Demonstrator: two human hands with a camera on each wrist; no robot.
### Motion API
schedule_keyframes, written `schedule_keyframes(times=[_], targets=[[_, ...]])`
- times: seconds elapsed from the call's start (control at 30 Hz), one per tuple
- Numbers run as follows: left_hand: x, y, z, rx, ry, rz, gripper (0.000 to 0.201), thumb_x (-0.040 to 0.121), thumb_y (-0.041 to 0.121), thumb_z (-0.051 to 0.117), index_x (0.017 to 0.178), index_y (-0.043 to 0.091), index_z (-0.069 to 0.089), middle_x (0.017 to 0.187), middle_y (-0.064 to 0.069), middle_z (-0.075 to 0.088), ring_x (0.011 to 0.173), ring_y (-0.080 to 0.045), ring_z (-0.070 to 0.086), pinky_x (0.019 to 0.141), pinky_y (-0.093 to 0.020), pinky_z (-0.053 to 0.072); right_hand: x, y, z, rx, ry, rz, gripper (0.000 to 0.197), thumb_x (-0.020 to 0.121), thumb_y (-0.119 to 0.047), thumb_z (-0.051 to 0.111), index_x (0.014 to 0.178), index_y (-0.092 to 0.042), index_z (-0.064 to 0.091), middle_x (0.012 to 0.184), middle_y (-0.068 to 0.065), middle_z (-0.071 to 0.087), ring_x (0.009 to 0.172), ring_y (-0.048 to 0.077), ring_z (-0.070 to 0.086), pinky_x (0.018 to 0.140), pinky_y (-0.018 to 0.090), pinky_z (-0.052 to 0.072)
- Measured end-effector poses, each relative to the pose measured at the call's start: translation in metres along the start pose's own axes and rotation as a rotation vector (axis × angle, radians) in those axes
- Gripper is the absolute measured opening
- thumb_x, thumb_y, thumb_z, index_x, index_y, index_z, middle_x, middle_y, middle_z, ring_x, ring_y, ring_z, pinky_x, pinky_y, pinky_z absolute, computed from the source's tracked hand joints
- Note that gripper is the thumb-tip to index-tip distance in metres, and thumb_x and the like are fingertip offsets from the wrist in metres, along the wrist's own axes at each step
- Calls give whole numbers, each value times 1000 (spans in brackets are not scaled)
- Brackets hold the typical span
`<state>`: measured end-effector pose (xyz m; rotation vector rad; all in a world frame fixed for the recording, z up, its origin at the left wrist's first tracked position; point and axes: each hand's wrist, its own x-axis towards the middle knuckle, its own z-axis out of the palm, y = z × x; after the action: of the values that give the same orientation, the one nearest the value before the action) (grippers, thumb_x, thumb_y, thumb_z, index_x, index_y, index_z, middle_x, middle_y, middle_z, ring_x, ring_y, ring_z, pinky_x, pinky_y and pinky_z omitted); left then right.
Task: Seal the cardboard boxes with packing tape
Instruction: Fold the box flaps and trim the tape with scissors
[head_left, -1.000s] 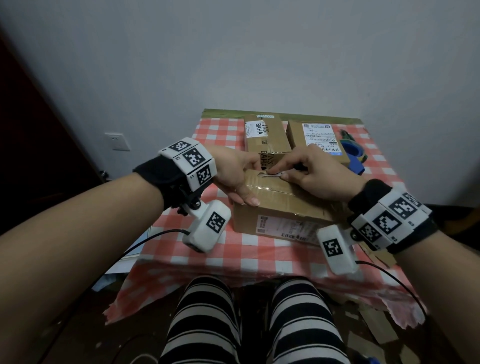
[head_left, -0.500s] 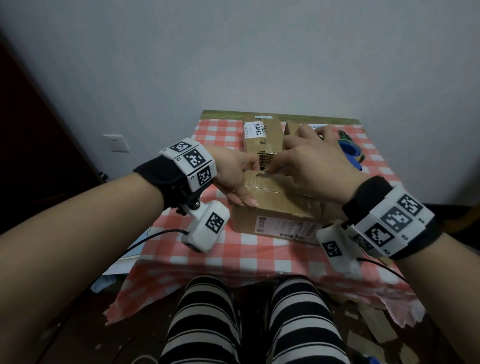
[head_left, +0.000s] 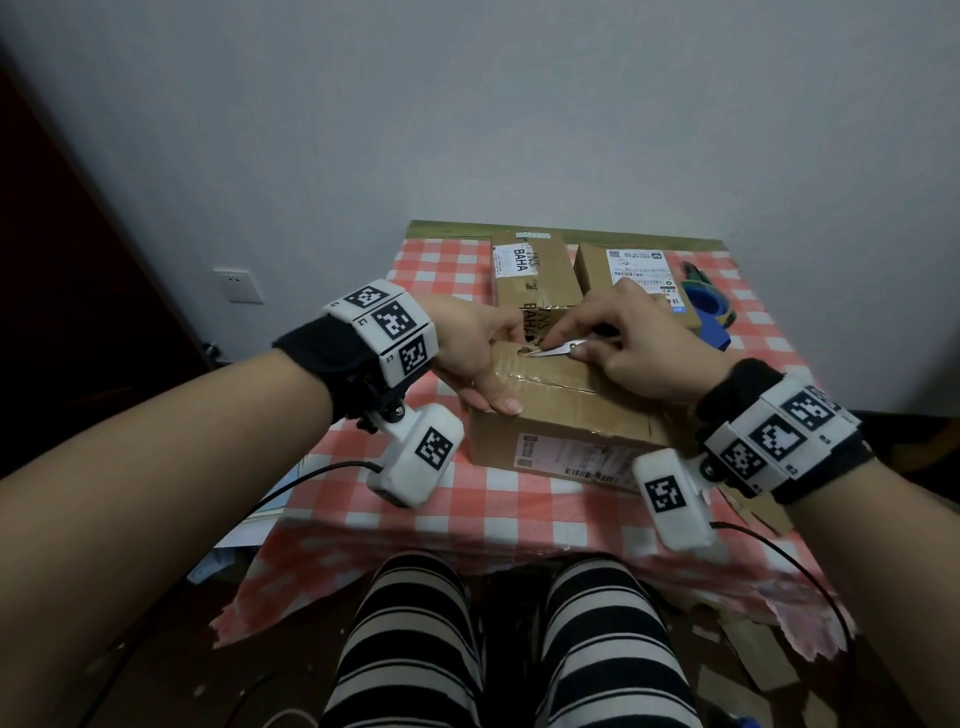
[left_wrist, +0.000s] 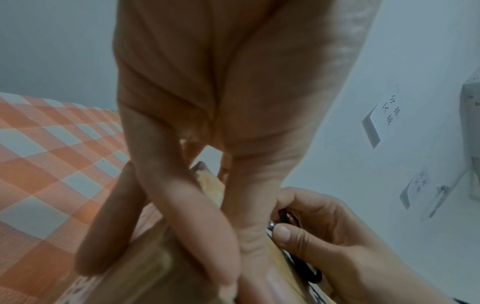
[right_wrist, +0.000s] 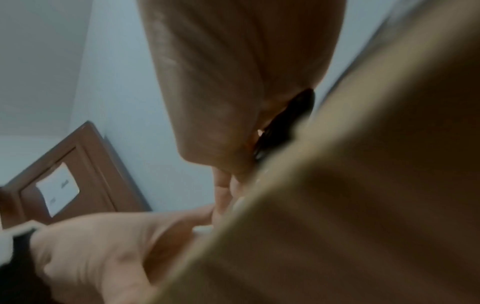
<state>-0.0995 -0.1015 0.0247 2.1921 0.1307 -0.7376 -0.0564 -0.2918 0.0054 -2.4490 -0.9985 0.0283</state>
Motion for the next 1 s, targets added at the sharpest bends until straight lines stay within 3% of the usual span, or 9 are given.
schedule_keyframes(times=[0.2,0.3,0.4,0.47,0.53,0.77,0.87,1.0], targets=[[3,-1,-2,-4,7,13,53,72,-1,77,110,16,45,98,-4,53,73,-19,63,56,-23,57,-2,0,1,-51,40,-9,29,92,-19,65,99,-47,68,90,-19,53,102,17,39,99,46,27],[3,0,-5,18,5,14,54,70,2,79,110,16,46,100,-4,53,70,-20,64,57,-25,58,-4,-3,-4,-108,18,24,30,93,-21,63,97,-50,63,95,-14,55,102,15,36,91,38,23],[2,0,-10,68,-15,-27,51,68,21,80,110,15,52,104,-9,59,71,-22,65,61,-26,58,-8,-2,-10,-143,49,101,31,93,-18,60,94,-49,61,87,-21,51,103,13,32,86,37,19],[2,1,-14,139,-13,-56,45,78,39,71,111,12,58,105,-11,63,76,-23,63,66,-28,58,-11,0,-11,-154,91,156,31,93,-16,58,97,-46,65,84,-22,47,100,13,29,85,40,21],[5,2,-18,215,27,-64,42,88,44,60,110,9,63,98,-7,63,75,-22,62,67,-28,57,-13,0,-8,-150,84,198,33,92,-14,59,98,-46,64,88,-19,49,101,14,29,86,42,23],[16,11,-21,384,176,63,18,87,36,66,87,18,70,92,0,69,79,-14,65,69,-23,53,-13,2,0,-180,85,221,30,94,-19,57,102,-47,62,97,-9,52,110,20,33,96,49,27],[18,16,-20,430,222,140,16,83,32,73,84,16,74,86,-1,72,72,-12,62,70,-28,53,-13,2,1,-192,91,223,30,94,-18,56,104,-46,62,96,-8,50,110,20,33,92,47,26],[18,23,-19,525,262,213,13,77,23,79,67,20,71,70,5,69,69,-11,61,73,-29,52,-12,3,2,-202,87,218,28,93,-21,58,106,-45,63,96,-8,48,111,21,34,90,45,25]])
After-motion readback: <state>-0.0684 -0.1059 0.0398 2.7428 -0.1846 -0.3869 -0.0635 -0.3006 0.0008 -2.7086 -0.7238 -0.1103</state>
